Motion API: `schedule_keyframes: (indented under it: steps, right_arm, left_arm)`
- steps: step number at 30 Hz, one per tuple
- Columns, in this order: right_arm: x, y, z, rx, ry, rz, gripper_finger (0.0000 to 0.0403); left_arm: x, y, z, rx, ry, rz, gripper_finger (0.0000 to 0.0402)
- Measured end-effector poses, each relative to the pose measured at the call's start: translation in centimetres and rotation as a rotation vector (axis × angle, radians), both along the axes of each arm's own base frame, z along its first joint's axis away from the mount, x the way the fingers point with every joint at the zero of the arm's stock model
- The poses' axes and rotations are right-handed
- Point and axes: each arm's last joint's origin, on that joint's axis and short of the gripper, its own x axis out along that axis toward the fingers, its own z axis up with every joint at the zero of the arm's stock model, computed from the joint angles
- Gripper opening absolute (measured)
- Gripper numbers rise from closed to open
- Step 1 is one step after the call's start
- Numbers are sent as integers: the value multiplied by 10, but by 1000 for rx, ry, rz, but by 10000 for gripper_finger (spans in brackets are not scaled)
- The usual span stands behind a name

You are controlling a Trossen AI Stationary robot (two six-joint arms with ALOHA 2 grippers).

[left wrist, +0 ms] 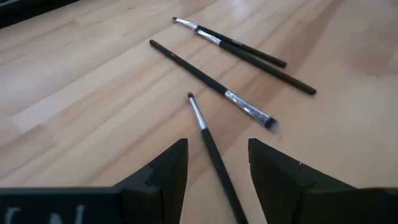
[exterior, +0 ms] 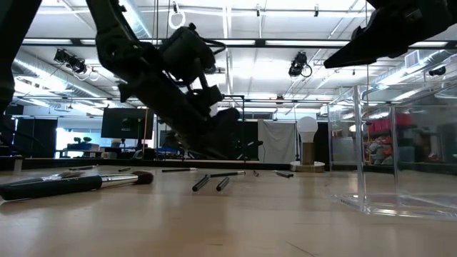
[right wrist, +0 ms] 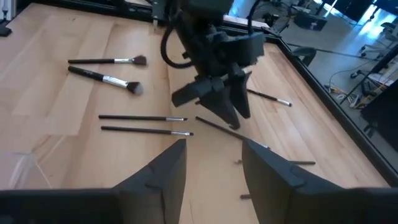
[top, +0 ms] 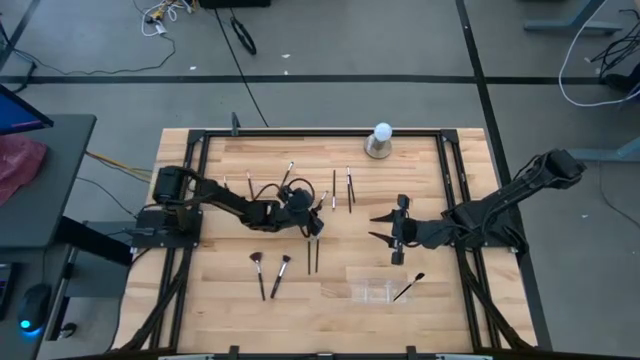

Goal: Put items in baskets/containers
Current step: Put the eyeshadow brush into the left section of the transparent organizer

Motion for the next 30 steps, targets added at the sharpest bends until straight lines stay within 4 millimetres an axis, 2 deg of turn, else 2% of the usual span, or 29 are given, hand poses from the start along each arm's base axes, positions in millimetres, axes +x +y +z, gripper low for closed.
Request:
schedule_keyframes:
  steps: [12,16,23,30]
  right_arm:
    - [0,0,-1,-1,8,3,158]
    - [0,0,0,-1,4,4,158]
    - [0,0,-1,-2,6,3,158]
    - [-1,0,-1,-9,21,4,158]
  left_arm:
    - [9,16,-29,-6,26,34,157]
    - [9,20,-36,9,49,39,120]
    - [7,26,-42,-17,118,-9,19]
    - [6,28,-40,-15,138,-57,12]
